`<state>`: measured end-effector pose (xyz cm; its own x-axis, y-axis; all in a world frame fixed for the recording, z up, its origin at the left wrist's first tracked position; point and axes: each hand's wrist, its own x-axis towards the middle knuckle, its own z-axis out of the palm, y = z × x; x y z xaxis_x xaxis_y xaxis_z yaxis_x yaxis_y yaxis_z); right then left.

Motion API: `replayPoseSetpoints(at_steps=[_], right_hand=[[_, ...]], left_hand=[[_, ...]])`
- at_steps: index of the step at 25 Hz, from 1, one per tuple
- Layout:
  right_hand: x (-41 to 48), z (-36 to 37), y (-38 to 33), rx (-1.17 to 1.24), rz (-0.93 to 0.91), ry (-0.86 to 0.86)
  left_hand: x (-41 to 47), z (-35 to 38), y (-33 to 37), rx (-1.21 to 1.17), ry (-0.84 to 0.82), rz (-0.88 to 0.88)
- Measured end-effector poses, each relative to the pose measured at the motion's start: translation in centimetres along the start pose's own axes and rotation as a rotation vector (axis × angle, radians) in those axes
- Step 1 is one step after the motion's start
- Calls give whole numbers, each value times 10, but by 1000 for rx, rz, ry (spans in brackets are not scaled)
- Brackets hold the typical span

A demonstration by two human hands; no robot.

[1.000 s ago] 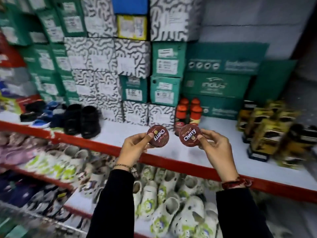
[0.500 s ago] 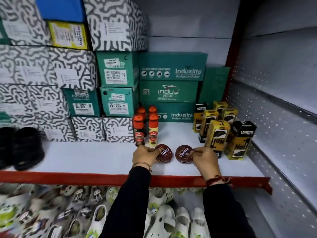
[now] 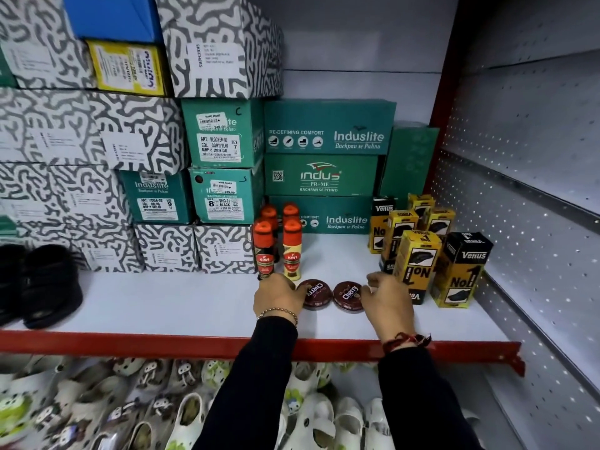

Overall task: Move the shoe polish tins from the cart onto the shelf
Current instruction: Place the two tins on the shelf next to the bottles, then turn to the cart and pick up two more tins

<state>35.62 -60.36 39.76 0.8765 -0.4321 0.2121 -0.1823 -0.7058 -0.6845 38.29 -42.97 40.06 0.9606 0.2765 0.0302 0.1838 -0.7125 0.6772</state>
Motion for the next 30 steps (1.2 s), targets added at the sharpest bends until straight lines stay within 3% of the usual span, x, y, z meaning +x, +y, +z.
replayPoseSetpoints(at_steps=[4,10,18,30], right_hand=[[-5,-2,-17,75,-293,-1],[-19,-1,-67,-35,-599,22],[-81,43,-143,56,-858,-132],[-274,181,-213,126,-1167,-727]], left_hand=[[-13,-21,-2,-2,167,89],[-25,-73,-22,50,485,288],[-62,-139,-99,286,630,114],[-184,-211,-304,380,713,-487]])
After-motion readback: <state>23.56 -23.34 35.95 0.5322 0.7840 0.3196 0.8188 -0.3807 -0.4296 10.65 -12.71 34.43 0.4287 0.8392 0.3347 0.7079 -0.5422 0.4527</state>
